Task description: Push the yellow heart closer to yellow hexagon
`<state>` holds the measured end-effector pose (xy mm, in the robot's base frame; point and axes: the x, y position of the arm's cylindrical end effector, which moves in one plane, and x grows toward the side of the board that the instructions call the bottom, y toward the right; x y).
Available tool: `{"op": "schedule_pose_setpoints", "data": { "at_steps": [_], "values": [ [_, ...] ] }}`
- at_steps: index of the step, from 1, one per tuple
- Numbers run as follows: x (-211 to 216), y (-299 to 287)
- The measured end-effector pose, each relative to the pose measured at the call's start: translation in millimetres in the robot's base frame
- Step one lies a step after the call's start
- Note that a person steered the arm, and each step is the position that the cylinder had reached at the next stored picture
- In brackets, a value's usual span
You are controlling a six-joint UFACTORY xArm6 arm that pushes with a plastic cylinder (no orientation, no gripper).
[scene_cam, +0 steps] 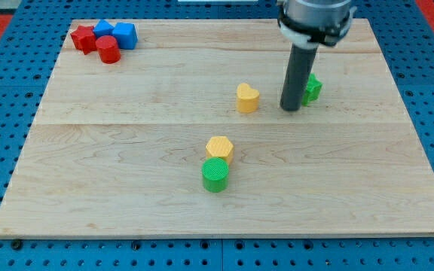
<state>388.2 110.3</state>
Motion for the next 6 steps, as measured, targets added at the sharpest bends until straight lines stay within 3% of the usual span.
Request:
{"op": "schedule_pose_setpoints", "data": {
  "at_steps": [1,3,4,5,6],
  "values": [
    [-19,-37],
    [14,-134],
    [-13,-130],
    [14,-112],
    [82,-107]
  ]
}}
